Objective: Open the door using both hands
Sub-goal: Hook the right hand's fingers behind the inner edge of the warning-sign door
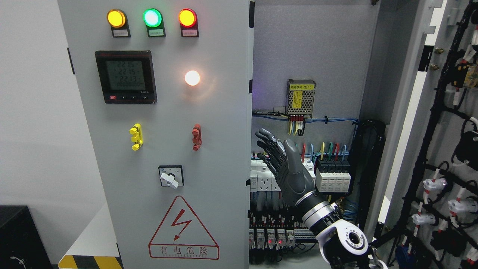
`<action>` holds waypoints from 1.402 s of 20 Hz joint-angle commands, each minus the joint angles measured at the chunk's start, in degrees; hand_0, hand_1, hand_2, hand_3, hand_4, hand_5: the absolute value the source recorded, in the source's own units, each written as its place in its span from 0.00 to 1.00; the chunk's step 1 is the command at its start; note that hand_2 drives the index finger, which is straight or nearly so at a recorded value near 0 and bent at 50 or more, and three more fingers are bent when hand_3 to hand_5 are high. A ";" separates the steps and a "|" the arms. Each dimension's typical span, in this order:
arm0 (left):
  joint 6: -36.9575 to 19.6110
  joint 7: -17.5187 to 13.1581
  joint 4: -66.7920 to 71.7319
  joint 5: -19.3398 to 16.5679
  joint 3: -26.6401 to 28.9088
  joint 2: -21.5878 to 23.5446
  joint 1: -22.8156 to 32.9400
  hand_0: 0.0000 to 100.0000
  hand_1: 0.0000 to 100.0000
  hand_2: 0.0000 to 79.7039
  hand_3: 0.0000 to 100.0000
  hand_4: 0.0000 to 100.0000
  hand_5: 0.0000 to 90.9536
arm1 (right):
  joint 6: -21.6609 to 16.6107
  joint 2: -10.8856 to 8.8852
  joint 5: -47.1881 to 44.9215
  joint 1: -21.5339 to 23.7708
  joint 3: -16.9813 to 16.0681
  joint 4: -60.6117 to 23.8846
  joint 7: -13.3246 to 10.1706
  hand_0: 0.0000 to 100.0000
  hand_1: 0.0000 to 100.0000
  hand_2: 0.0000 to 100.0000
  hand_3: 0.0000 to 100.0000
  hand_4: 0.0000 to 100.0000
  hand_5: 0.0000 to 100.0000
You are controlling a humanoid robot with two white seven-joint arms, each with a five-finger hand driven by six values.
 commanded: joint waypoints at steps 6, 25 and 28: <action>0.11 -0.29 0.35 0.70 -0.18 -0.16 -1.84 0.00 0.00 0.00 0.00 0.00 0.00 | 0.10 -1.79 -0.54 -1.62 -0.23 3.69 1.77 0.00 0.00 0.00 0.00 0.00 0.00; 0.03 -0.29 0.18 0.97 -0.18 -0.16 -1.84 0.00 0.00 0.00 0.00 0.00 0.00 | 2.74 -1.88 -6.08 -3.82 -0.67 6.32 13.38 0.00 0.00 0.00 0.00 0.00 0.00; 0.03 -0.29 0.18 0.97 -0.18 -0.16 -1.84 0.00 0.00 0.00 0.00 0.00 0.00 | 2.83 -1.88 -6.08 -4.34 -0.67 7.29 13.73 0.00 0.00 0.00 0.00 0.00 0.00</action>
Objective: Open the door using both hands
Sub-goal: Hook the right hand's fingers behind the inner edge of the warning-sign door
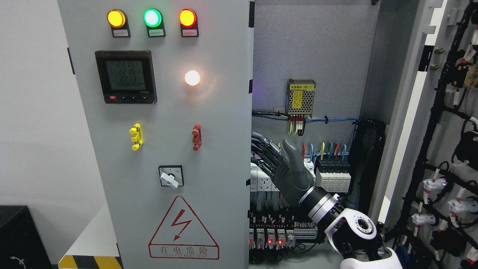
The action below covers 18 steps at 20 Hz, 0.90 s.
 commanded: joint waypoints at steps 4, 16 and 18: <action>-0.37 -0.01 0.18 0.97 -0.18 -0.01 -1.93 0.00 0.00 0.00 0.00 0.00 0.00 | 2.76 0.71 -0.68 -2.04 -0.38 2.98 0.91 0.00 0.00 0.00 0.00 0.00 0.00; -0.28 -0.01 0.18 0.97 -0.18 -0.01 -1.93 0.00 0.00 0.00 0.00 0.00 0.00 | 4.88 0.18 -0.85 -4.41 -2.32 4.47 6.80 0.00 0.00 0.00 0.00 0.00 0.00; -0.37 -0.01 0.18 0.97 -0.18 -0.01 -1.93 0.00 0.00 0.00 0.00 0.00 0.00 | 4.88 0.18 -1.03 -4.41 -2.32 4.38 6.80 0.00 0.00 0.00 0.00 0.00 0.00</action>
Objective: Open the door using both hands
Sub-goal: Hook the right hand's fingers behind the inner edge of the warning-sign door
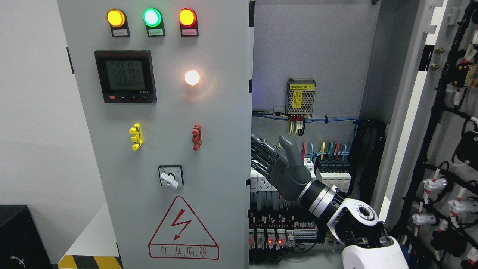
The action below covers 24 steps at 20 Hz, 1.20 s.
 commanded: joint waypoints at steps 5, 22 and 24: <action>0.08 0.00 0.18 0.97 -0.18 0.00 -1.93 0.00 0.00 0.00 0.00 0.00 0.00 | 0.15 0.38 -0.41 -0.76 -0.98 1.27 2.23 0.00 0.00 0.00 0.00 0.00 0.00; -0.01 0.00 0.18 0.97 -0.18 0.00 -1.93 0.00 0.00 0.00 0.00 0.00 0.00 | 0.15 0.12 -0.41 -1.91 -2.04 3.12 6.81 0.00 0.00 0.00 0.00 0.00 0.00; -0.01 0.00 0.18 0.97 -0.18 0.00 -1.93 0.00 0.00 0.00 0.00 0.00 0.00 | 0.15 0.12 -0.41 -1.91 -1.95 3.12 6.89 0.00 0.00 0.00 0.00 0.00 0.00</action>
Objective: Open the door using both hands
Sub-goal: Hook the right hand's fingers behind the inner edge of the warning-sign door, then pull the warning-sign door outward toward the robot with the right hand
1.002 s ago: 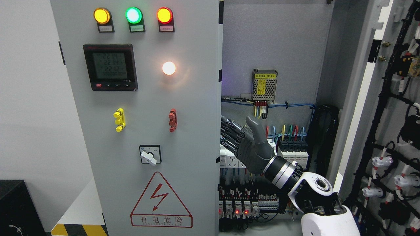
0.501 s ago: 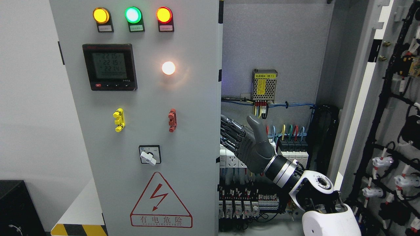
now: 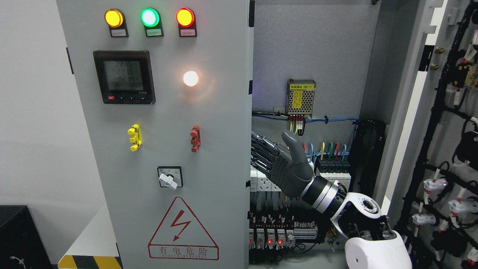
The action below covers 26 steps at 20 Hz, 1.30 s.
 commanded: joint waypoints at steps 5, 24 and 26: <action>0.12 0.00 0.18 0.97 -0.18 0.00 -1.93 0.00 0.00 0.00 0.00 0.00 0.00 | 0.13 0.17 0.00 -0.30 -0.40 0.51 0.31 0.00 0.00 0.00 0.00 0.00 0.00; 0.12 0.00 0.18 0.97 -0.18 0.00 -1.93 0.00 0.00 0.00 0.00 0.00 0.00 | 0.13 0.26 0.00 -0.12 -0.31 -0.36 2.51 0.00 0.00 0.00 0.00 0.00 0.00; 0.12 0.00 0.18 0.97 -0.18 0.00 -1.93 0.00 0.00 0.00 0.00 0.00 0.00 | 0.13 0.17 -0.09 0.40 0.30 -1.59 2.51 0.00 0.00 0.00 0.00 0.00 0.00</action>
